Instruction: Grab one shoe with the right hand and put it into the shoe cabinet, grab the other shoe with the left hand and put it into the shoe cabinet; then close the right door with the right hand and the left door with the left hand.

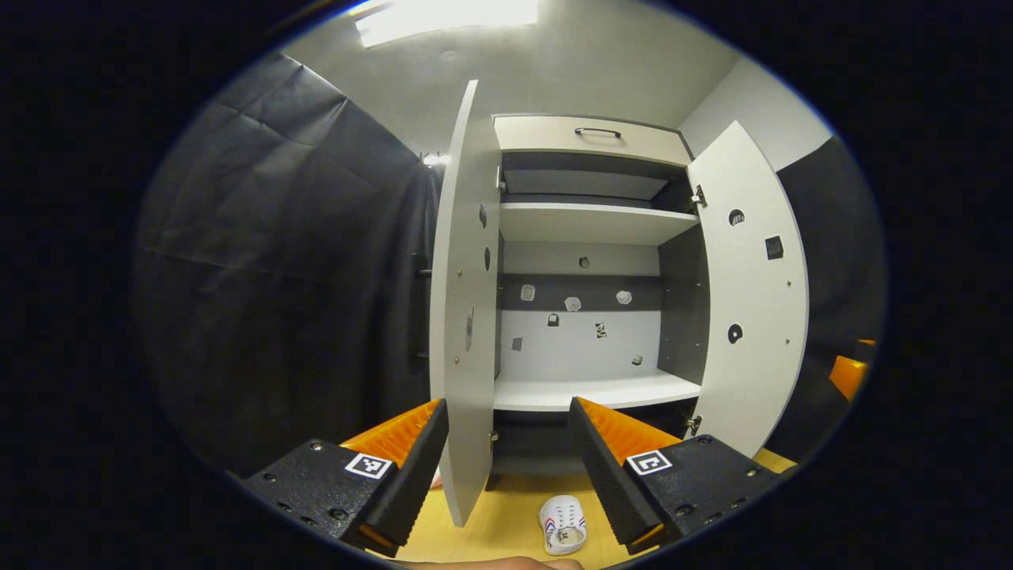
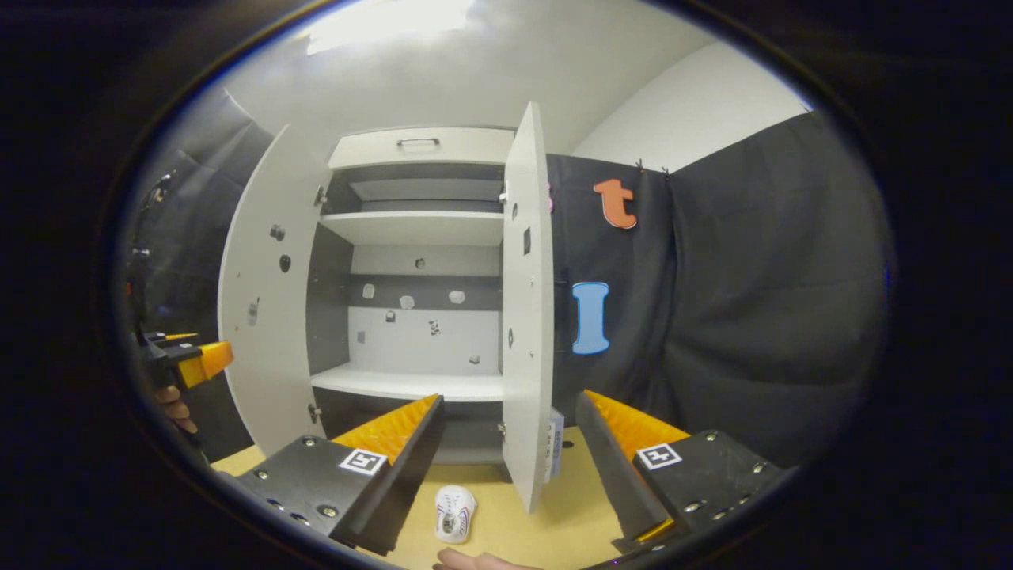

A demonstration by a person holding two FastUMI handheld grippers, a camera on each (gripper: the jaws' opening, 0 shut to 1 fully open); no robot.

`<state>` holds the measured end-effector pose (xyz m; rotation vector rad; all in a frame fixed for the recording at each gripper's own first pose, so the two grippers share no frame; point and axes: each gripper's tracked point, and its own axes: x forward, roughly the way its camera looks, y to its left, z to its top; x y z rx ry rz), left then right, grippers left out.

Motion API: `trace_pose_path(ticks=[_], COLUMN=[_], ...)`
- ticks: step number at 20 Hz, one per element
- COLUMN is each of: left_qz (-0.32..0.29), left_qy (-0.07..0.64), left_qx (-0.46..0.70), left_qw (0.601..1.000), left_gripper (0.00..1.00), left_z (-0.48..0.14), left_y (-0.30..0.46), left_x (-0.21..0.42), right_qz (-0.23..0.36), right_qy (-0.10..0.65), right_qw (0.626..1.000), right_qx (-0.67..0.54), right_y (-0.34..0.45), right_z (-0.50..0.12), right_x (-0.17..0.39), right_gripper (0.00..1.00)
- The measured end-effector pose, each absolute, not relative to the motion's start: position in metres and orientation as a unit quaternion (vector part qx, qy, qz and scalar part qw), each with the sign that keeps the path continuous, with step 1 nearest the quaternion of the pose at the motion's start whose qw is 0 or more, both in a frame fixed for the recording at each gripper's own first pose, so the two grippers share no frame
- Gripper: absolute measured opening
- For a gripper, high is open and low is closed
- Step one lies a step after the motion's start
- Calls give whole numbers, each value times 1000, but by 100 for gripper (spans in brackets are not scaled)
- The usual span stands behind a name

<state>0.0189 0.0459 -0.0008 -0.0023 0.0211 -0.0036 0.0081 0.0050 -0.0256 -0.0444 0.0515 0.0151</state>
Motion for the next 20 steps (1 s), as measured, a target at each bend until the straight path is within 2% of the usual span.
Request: trace_pose_path(ticks=[4,5,6,8,10,11,12,13,14,15,16,18,19,20], left_qz=[2,4,3,3,4,4,2,-2,-6,-8,-11,-14,-15,-17], left_qy=[14,14,15,13,10,11,14,15,15,15,15,17,17,17], left_qx=[-8,-8,-9,-7,-10,-10,-10,-12,-15,-18,-21,-23,-25,-24], left_qw=[1000,1000,1000,1000,1000,1000,1000,1000,1000,1000,1000,999,999,999], left_gripper=[92,92,92,93,93,93,93,93,93,93,93,93,93,93], left_z=[-5,-7,-9,-11,-13,-15,-16,-17,-17,-17,-18,-20,-21,-22], left_y=[58,61,62,67,69,70,70,68,68,67,67,68,68,68], left_x=[17,17,15,14,11,10,9,7,6,5,3,1,-1,-3], right_qz=[30,34,37,46,58,67,76,84,88,90,93,89,89,89], right_qy=[41,51,57,73,96,113,132,153,173,192,207,231,244,258], right_qw=[999,998,998,996,993,991,988,984,981,977,974,968,965,961], right_qx=[-18,-18,-18,-20,-23,-23,-22,-23,-23,-25,-30,-37,-35,-30], right_y=[26,29,33,44,58,68,77,85,91,96,100,104,106,109], right_z=[-55,-68,-79,-107,-142,-165,-188,-212,-236,-259,-279,-315,-334,-350], right_x=[26,33,38,50,61,66,71,75,78,82,85,91,91,92], right_gripper=[99,95,99,95,99,95,99,96,99,95,99,95,99,96])
